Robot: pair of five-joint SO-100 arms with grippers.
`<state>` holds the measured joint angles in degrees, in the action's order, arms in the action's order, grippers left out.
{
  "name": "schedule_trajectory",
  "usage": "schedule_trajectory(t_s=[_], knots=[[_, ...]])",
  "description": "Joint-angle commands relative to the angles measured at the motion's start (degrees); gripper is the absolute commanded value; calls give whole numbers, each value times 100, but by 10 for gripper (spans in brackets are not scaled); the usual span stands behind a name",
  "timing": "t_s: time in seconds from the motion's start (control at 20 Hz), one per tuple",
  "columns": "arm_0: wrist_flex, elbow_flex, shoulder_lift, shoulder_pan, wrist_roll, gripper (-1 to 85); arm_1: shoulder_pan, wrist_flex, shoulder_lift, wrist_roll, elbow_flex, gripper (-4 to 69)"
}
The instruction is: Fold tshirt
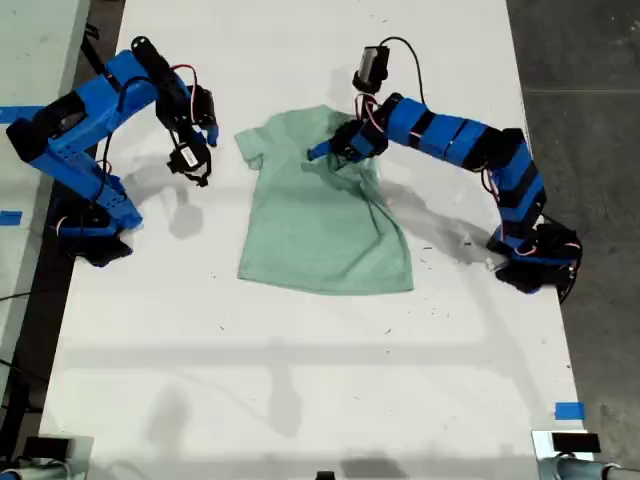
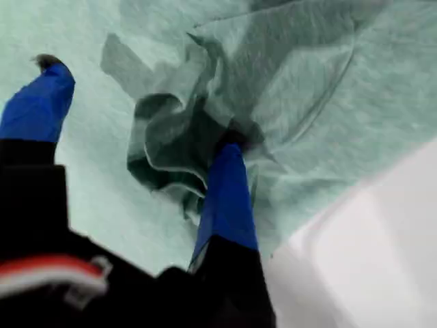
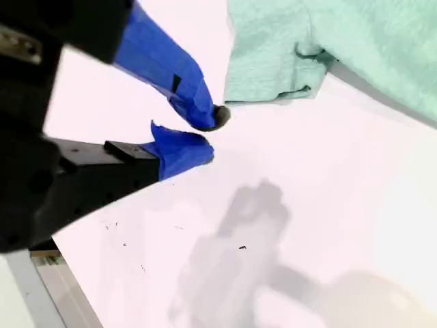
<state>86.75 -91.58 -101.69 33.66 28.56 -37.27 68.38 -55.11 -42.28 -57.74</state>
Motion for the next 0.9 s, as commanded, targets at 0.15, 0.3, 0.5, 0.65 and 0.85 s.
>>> schedule_trajectory(t_s=[0.15,0.3,0.5,0.65,0.85], knots=[[18,44,-185,-211,-141,66,-105,2118,-2742,-105,0,330],[70,44,-132,-229,-167,212,-79,2382,-4140,18,-1327,331],[492,1037,431,-35,272,398,141,2241,-5502,413,-2839,327],[1081,2373,1345,193,686,416,176,2232,-6073,536,-3357,323],[659,2654,2101,527,1134,409,237,2268,-6293,571,-3472,317]])
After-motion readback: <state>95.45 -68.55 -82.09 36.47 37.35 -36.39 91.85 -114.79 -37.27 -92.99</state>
